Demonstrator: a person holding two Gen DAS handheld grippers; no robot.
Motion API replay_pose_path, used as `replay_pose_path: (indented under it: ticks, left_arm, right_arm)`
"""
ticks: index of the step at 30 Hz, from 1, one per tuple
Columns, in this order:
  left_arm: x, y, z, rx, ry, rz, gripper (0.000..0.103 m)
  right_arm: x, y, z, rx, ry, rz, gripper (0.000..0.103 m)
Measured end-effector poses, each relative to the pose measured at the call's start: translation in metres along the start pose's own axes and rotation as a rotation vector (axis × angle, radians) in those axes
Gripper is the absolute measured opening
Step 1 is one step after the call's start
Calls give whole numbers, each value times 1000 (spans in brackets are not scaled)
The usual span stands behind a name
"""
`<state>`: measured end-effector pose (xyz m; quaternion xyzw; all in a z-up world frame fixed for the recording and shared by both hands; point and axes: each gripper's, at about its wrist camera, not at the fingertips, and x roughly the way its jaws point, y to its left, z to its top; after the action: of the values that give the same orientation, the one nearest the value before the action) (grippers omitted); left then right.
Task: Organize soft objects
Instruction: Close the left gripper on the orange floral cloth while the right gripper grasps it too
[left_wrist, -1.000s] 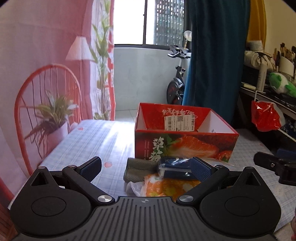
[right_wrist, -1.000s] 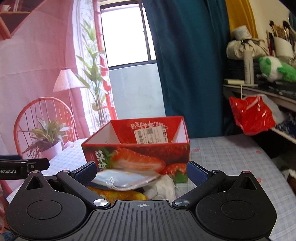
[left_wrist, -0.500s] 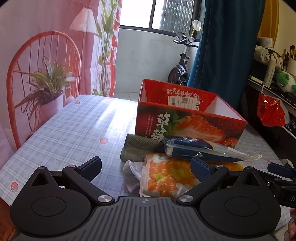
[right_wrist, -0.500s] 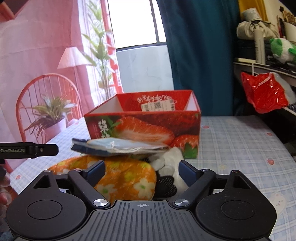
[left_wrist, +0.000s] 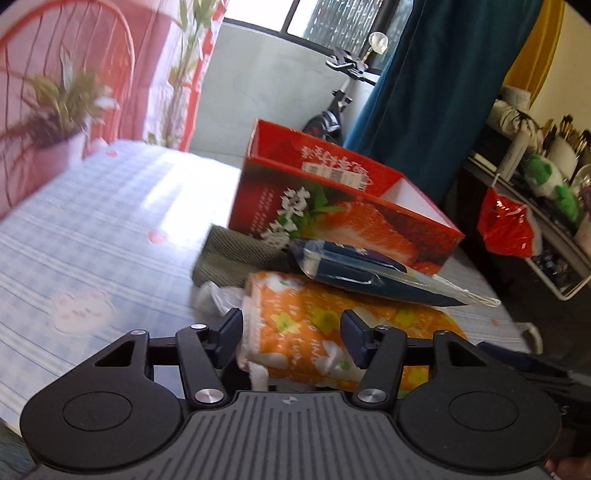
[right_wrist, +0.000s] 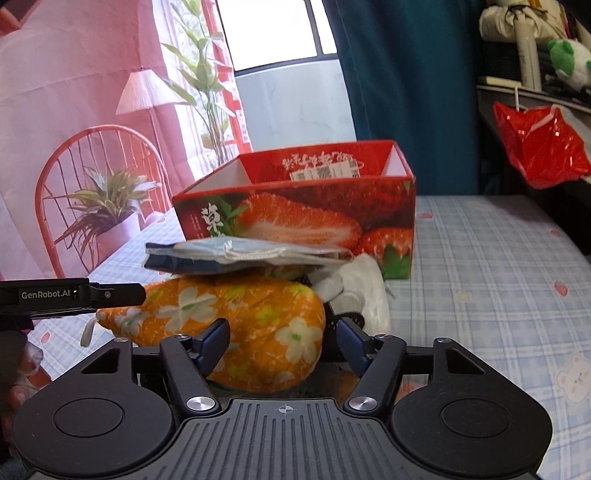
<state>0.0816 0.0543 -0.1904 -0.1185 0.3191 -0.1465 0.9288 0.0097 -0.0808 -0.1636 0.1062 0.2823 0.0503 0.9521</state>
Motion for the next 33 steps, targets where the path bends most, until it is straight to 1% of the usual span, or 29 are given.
replay_pose_path:
  ticks: [2,4,7,11,15,20,24,26,27,28,30,32,33]
  left_arm:
    - [3,1,-2,-4,3,-20,59]
    - [5,2,-4,-5,10,-22,59]
    - [9,3,-3,-19,32,-17,59]
    - [12,8,-3,-46,51,11,61]
    - [12,17,-5,-98,70,-11,63]
    - [18,28,-9,-191,112,-77,63]
    - [19,30,-11,-201,113,-86,62]
    - [13,24,-11,-177,85,-66,49]
    - [9,21,-10,-155,72,-52,46]
    - [6,16,-8,-125,57,-33,39]
    - [-3,9,-5,-76,24,-12,37]
    - [-11,5,-3,-52,-7,-11,32]
    - [-15,3,-2,-44,-17,-8,31]
  right_arm:
    - [3,-1,-2,4,10,6,56]
    - [5,-2,-2,10,19,15,53]
    - [7,-3,-3,17,28,20,52]
    - [8,-4,-5,26,38,22,52]
    - [9,-4,-5,29,42,22,52]
    - [10,-4,-4,29,50,24,52]
    - [12,-6,-5,34,54,31,52]
    - [12,-6,-5,37,50,36,49]
    - [11,-6,-5,38,48,42,47]
    - [10,-6,-5,36,44,46,44]
    - [7,-4,-4,28,34,55,39]
    - [4,-2,-3,20,21,68,34]
    - [3,-1,-3,14,15,69,30]
